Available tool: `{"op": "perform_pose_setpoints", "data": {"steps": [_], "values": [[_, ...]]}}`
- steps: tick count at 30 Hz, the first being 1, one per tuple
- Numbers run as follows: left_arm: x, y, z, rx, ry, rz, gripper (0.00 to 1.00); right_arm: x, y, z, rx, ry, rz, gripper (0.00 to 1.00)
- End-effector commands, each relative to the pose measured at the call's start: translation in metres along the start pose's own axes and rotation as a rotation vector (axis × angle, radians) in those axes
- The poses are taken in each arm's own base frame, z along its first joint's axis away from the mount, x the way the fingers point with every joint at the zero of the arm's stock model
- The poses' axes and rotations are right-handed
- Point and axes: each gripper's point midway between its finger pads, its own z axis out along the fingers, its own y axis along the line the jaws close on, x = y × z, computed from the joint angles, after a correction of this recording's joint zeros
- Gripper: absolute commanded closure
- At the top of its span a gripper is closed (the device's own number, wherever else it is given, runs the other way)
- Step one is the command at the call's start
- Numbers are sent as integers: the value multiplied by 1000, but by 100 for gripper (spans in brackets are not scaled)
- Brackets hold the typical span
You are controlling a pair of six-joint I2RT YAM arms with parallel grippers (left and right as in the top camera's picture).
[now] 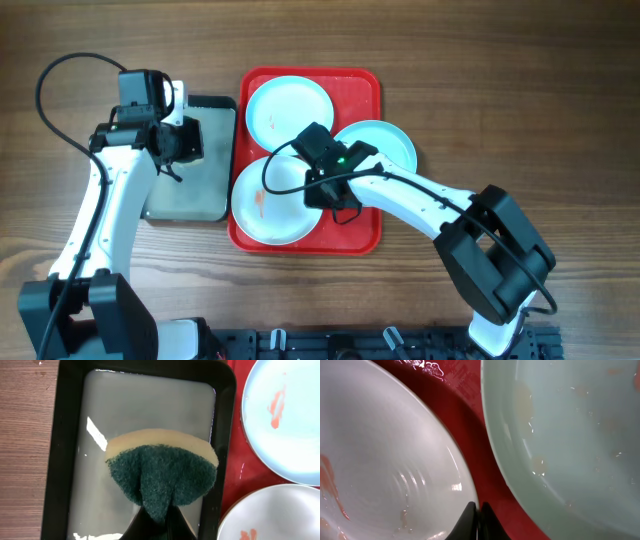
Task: Clean dirty plates on tray and stack at the side
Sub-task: 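Lift the sponge with the left gripper above the black tray, then scrub the white plate with the sponge while the right gripper holds it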
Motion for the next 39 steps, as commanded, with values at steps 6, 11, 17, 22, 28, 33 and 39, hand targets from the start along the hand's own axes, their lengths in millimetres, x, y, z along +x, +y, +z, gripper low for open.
{"op": "perform_pose_setpoints", "data": {"steps": [6,11,17,22,28,33,39], "values": [[1,-1,2,6,3,-29,96,4,-4,8,19,13,18,96],[-5,-1,2,7,-22,-31,96,5,-3,8,14,17,17,96],[-18,-2,2,17,-74,-104,96,0,-2,8,13,-8,17,96],[-14,-18,1,108,-53,-101,96,-6,-1,8,11,-33,18,96],[1,-10,2,58,5,-111,96,-9,-3,8,23,-52,17,96],[2,5,1,-101,-2,-95,96,-4,-6,8,36,-29,15,96],[7,-46,0,-44,4,72,96,-3,-7,5,39,-26,12,96]]}}
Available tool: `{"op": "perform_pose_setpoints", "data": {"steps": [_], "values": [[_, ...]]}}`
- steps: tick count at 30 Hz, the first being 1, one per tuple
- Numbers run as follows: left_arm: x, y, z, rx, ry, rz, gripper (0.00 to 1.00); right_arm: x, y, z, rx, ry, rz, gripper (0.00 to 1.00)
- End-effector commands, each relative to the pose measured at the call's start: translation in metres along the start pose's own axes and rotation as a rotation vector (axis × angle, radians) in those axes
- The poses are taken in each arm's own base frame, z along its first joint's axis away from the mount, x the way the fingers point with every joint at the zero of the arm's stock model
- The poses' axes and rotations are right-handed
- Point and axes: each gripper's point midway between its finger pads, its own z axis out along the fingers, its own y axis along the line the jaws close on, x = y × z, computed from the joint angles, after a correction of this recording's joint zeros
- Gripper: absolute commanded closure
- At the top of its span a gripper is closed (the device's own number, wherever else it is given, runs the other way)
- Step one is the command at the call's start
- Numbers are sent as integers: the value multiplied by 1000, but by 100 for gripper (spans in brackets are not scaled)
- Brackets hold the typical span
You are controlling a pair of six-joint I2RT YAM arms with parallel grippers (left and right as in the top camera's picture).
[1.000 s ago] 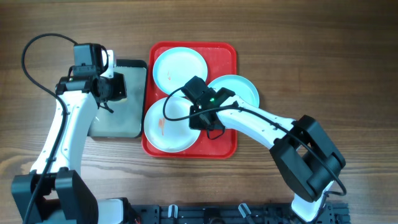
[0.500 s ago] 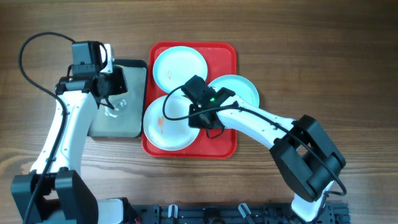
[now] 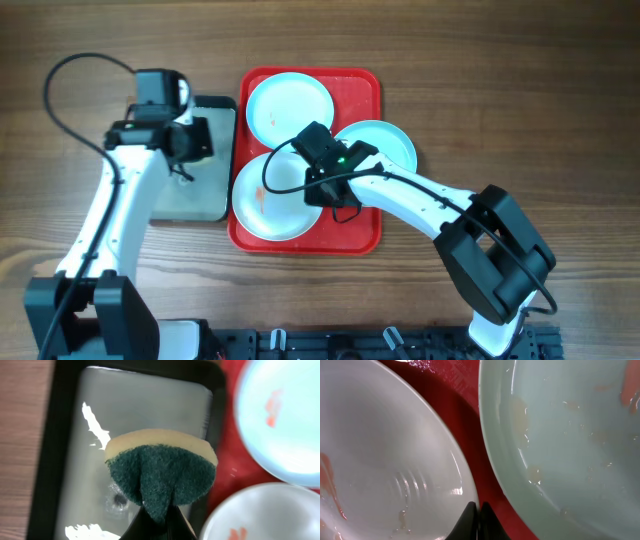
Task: Clean dirty plates on tray and stack at the side
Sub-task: 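Scrub the white plate with the sponge while the right gripper holds it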
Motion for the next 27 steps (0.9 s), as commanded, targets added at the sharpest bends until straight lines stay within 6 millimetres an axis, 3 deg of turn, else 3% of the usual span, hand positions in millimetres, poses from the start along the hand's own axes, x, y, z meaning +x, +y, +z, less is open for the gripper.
{"op": "perform_pose_setpoints", "data": {"steps": [1,6,11,17,27], "values": [[7,-34,-1,2,1,125,96,3,-6,3,30,3,12,96],[16,-60,-5,28,9,199,96,10,-7,2,27,36,-8,96],[32,-62,-6,44,72,212,96,13,-10,1,39,48,-8,96],[59,-94,-13,252,184,205,96,11,-8,1,33,43,-8,96],[68,-93,-14,257,227,191,96,11,-8,1,33,43,-7,96]]}}
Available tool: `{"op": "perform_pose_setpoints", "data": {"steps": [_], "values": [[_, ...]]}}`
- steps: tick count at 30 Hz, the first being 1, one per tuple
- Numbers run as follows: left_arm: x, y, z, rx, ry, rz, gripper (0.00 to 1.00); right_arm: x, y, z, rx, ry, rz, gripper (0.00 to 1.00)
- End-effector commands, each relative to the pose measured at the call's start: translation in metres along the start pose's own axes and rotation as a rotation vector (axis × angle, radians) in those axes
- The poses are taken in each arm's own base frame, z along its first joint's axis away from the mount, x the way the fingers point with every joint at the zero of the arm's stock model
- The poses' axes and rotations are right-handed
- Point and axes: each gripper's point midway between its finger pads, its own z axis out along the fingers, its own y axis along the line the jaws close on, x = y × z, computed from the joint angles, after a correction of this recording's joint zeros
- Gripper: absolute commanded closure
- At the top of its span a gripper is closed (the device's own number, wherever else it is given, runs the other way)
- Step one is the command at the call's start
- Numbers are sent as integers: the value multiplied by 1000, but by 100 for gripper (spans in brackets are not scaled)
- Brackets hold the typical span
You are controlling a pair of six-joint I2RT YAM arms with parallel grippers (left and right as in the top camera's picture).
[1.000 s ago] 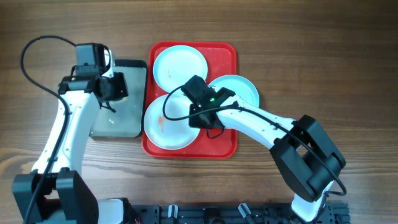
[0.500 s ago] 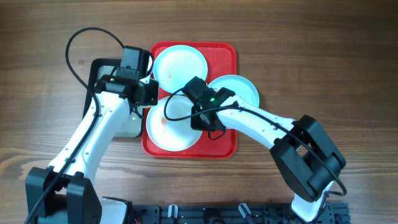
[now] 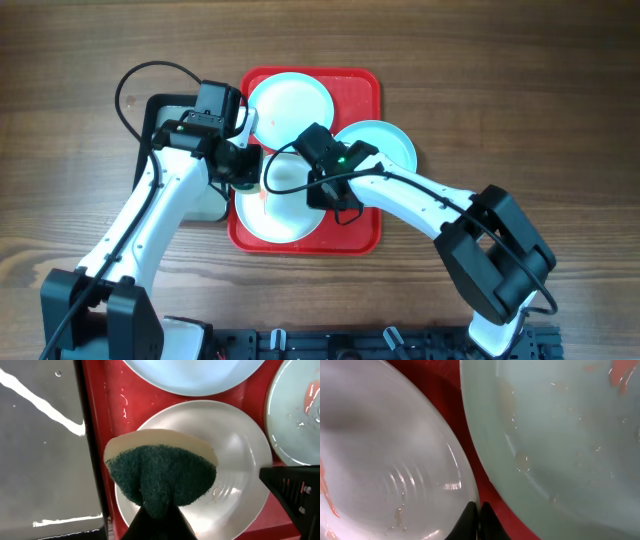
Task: Clean dirty plates on tray and stack at the side
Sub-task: 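Scrub the white plate with the sponge while the right gripper holds it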
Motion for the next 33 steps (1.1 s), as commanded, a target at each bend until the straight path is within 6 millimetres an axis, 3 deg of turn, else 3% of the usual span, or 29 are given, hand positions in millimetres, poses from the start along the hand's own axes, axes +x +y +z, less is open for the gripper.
{"op": "perform_pose_setpoints", "data": {"steps": [1,33], "values": [[3,-4,4,27,20,-17,96,3,-1,2,6,10,-8,96],[38,8,76,25,40,-32,96,6,2,2,-15,26,-9,96]]}}
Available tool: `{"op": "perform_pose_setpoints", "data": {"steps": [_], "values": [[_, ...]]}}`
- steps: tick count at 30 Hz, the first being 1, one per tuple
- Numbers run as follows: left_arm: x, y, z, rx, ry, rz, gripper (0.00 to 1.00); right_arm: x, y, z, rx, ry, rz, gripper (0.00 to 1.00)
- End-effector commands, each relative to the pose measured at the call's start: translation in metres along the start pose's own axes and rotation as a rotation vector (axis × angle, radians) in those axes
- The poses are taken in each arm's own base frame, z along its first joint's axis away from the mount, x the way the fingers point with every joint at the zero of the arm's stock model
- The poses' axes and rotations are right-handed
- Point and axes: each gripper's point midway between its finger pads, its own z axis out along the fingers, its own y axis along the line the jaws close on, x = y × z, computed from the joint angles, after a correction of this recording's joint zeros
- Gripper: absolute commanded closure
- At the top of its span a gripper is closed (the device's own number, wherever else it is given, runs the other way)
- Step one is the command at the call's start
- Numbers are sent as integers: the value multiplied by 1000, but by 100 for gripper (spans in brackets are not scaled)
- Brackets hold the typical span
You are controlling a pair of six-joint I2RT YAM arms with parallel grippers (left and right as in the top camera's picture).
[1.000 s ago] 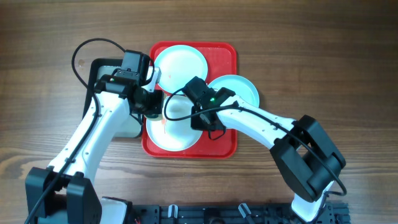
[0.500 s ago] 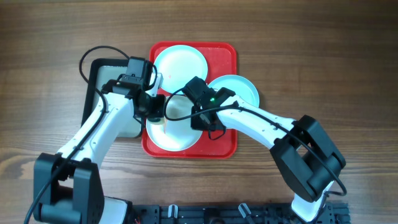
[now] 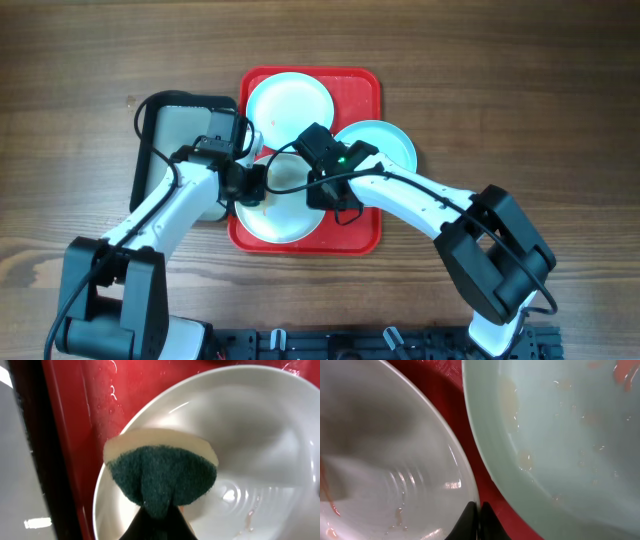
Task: Clean dirty plates on tray and stack at the side
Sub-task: 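Scrub the white plate with the sponge while the right gripper holds it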
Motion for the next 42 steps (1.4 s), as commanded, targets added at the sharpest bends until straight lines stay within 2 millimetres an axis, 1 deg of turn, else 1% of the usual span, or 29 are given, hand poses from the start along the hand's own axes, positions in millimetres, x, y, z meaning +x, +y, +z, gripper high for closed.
{"op": "perform_pose_setpoints", "data": {"steps": [1,6,10,17,21,27,32,38,42], "values": [[9,0,10,13,16,-13,96,5,1,2,-8,20,-10,96],[16,2,18,13,14,-13,96,5,1,2,-8,20,-10,96],[17,2,22,14,12,-39,96,5,1,2,-8,19,-10,96],[28,4,36,10,71,-71,96,6,3,2,-17,27,-10,96],[37,-2,44,55,117,-78,96,7,3,2,-19,30,-10,96],[45,-18,43,146,159,-88,96,8,10,2,-56,45,-12,96],[53,-17,42,141,190,-92,96,9,13,1,-69,49,-13,96],[54,-24,40,181,201,-96,96,9,18,1,-97,54,-38,96],[57,-24,40,179,210,-98,96,10,19,1,-98,56,-38,96]]}}
